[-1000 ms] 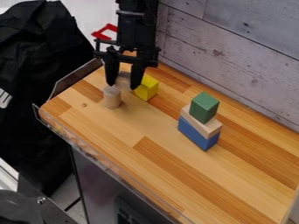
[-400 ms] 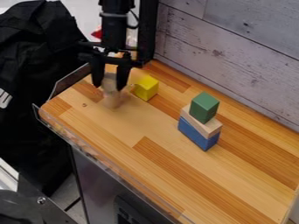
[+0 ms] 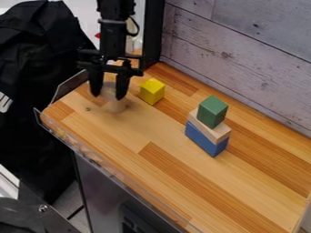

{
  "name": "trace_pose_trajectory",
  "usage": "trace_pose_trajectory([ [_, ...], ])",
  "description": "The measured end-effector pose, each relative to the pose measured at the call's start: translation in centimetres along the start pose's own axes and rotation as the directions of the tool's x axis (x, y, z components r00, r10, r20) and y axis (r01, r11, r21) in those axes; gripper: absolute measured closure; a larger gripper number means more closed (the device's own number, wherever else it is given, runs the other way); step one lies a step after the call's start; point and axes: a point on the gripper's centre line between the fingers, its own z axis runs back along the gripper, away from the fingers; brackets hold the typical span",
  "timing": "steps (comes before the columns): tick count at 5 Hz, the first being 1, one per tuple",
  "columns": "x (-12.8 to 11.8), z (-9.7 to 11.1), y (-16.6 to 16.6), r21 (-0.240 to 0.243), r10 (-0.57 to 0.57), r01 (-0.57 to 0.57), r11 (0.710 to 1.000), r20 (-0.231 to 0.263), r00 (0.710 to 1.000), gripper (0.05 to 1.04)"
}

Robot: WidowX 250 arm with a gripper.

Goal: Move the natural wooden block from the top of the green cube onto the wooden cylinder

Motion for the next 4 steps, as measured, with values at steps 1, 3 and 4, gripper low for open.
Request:
trace_pose_trajectory([
  [1,0.00,0.00,0.04,-0.001,-0.005,0.005,1.000,0.000,1.000,0.469],
  [3,0.15,0.51,-0.45,0.007,-0.024,0.024,1.000,0.008,1.000,0.075],
  [4,0.20,0.88,-0.75,0.000,-0.030,0.030,1.000,0.007,1.000,0.082],
])
